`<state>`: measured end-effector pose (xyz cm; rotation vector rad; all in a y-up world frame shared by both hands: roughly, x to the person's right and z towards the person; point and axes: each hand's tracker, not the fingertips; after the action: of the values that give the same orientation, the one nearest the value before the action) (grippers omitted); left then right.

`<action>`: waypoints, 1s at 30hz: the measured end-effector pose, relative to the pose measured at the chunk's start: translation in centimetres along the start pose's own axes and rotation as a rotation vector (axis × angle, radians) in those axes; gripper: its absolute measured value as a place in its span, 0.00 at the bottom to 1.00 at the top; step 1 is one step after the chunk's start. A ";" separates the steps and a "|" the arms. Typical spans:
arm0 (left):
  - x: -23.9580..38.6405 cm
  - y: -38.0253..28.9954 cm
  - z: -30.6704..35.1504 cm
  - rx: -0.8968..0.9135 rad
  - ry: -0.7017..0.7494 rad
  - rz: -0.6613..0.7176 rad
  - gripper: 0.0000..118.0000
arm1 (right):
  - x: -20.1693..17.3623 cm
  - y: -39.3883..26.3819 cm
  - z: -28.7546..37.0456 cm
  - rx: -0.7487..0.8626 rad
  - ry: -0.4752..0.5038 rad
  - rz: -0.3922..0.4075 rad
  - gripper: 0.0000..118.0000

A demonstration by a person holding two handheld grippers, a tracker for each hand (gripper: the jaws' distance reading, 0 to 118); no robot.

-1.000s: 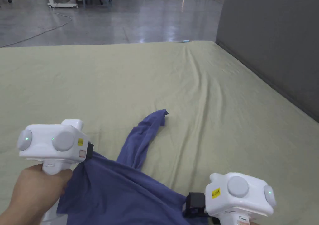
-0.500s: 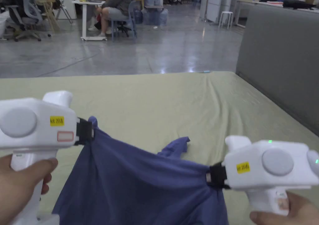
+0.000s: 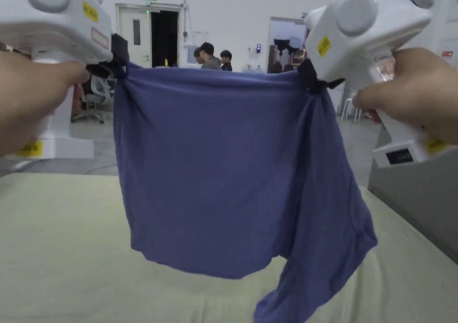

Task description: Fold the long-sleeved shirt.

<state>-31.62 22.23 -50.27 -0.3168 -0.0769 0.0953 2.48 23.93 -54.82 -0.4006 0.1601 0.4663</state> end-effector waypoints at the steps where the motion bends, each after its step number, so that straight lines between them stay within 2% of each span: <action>1: 0.6 0.8 -0.4 0.018 0.033 -0.024 0.00 | 0.3 1.3 -0.4 -0.007 -0.005 -0.014 0.05; 2: 0.7 1.9 -1.2 0.002 0.039 -0.036 0.00 | 0.6 2.6 -0.8 -0.006 -0.010 -0.012 0.05; 5: 0.9 3.6 -2.5 0.000 0.044 -0.013 0.00 | 1.4 5.2 -1.6 0.060 -0.102 0.012 0.05; 8: 1.4 4.0 -3.8 0.017 0.043 -0.021 0.00 | 2.1 7.0 -3.6 0.077 -0.133 0.012 0.05; 10: 1.0 3.5 -4.6 0.015 0.032 -0.028 0.00 | 1.8 6.5 -4.6 0.082 -0.132 0.005 0.05; 12: 0.5 1.9 -5.8 0.005 0.046 -0.030 0.00 | 1.3 4.7 -6.4 0.061 -0.090 -0.037 0.05; 13: 0.1 0.8 -6.3 -0.011 0.040 -0.028 0.00 | 0.7 3.7 -7.5 0.026 -0.076 -0.031 0.05; 17: -1.4 -6.5 -9.8 -0.168 0.051 -0.035 0.00 | -2.9 -3.6 -13.3 -0.112 0.023 -0.014 0.05; 19: -2.5 -11.0 -11.7 -0.247 0.042 -0.008 0.00 | -5.0 -8.1 -16.2 -0.183 0.072 -0.049 0.05; 21: -3.3 -16.9 -13.1 -0.321 0.059 0.036 0.00 | -8.1 -14.9 -17.5 -0.232 0.142 -0.132 0.05; 22: -3.6 -19.5 -13.8 -0.374 0.079 0.059 0.00 | -9.6 -17.6 -18.6 -0.270 0.172 -0.135 0.05; 24: -4.7 -25.6 -15.0 -0.490 0.094 0.120 0.00 | -12.8 -23.6 -20.7 -0.356 0.204 -0.081 0.05; 25: -5.4 -27.9 -15.5 -0.517 0.087 0.145 0.00 | -14.1 -26.0 -21.2 -0.399 0.209 -0.048 0.05; 27: -6.3 -32.5 -15.4 -0.581 0.089 0.170 0.00 | -16.2 -30.6 -21.2 -0.456 0.245 -0.036 0.05; 30: -6.8 -36.8 -12.8 -0.618 0.101 0.142 0.00 | -17.4 -35.6 -18.6 -0.456 0.297 -0.094 0.05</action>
<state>-34.19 -17.22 -51.28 -0.9443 0.0191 0.1966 2.65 -19.84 -55.56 -0.9224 0.3229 0.3463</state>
